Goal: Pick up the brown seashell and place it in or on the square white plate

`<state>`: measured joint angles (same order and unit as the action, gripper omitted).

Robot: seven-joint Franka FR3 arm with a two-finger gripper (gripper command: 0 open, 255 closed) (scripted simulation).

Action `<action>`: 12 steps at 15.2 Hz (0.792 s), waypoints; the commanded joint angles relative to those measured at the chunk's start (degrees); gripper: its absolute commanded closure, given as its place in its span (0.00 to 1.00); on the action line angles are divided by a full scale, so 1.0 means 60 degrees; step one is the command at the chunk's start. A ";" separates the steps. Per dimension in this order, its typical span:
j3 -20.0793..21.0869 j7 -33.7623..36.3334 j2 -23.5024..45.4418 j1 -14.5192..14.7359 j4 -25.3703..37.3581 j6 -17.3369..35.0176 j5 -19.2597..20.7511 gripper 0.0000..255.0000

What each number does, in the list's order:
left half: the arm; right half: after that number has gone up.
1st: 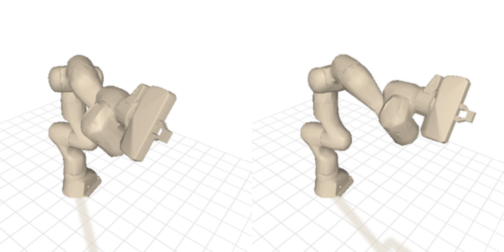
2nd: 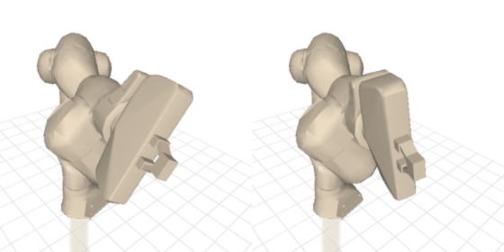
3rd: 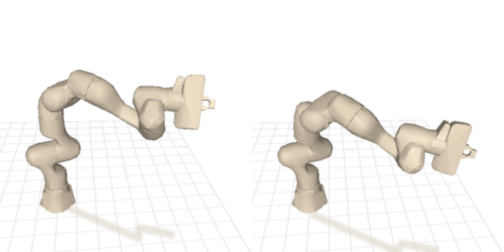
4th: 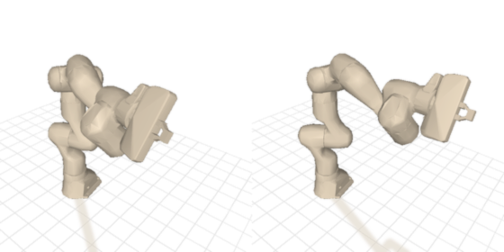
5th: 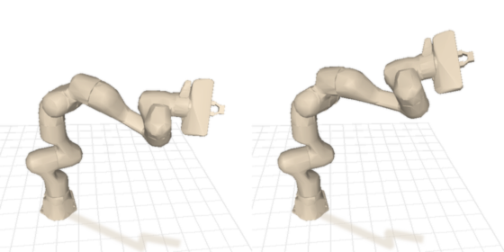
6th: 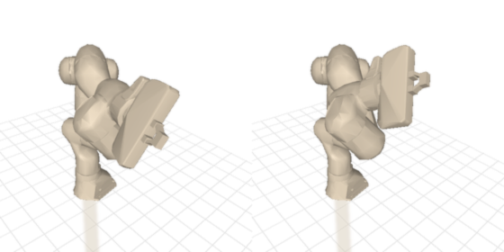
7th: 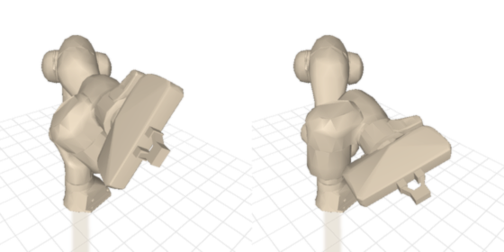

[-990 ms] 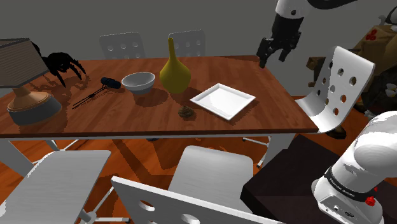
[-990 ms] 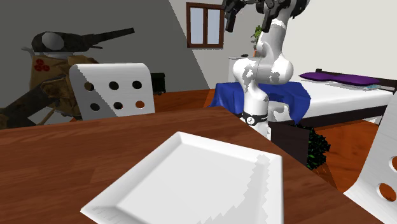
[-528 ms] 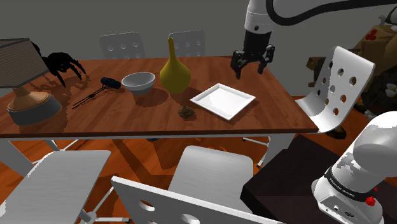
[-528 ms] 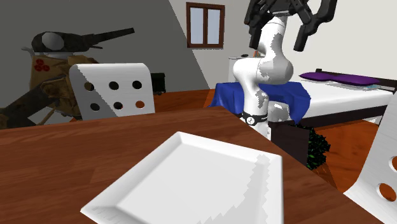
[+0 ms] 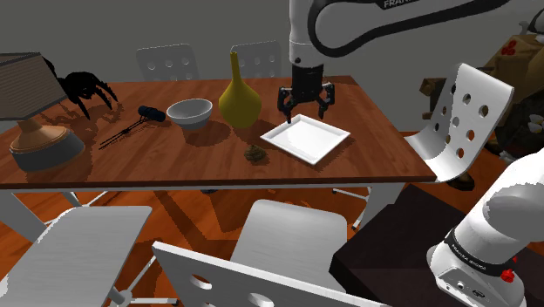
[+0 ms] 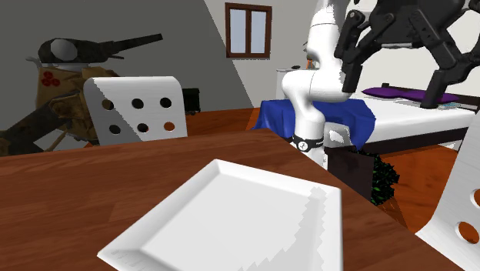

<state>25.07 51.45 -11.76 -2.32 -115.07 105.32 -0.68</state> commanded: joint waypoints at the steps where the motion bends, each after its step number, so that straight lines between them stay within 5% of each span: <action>1: 0.0254 0.0746 0.0734 0.0004 0.0507 0.0045 0.0134 0.00; 12: 0.0604 0.4333 0.5545 0.1061 0.4701 -0.0322 0.1506 0.00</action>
<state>28.88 75.64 18.62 3.08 -90.10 104.18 7.60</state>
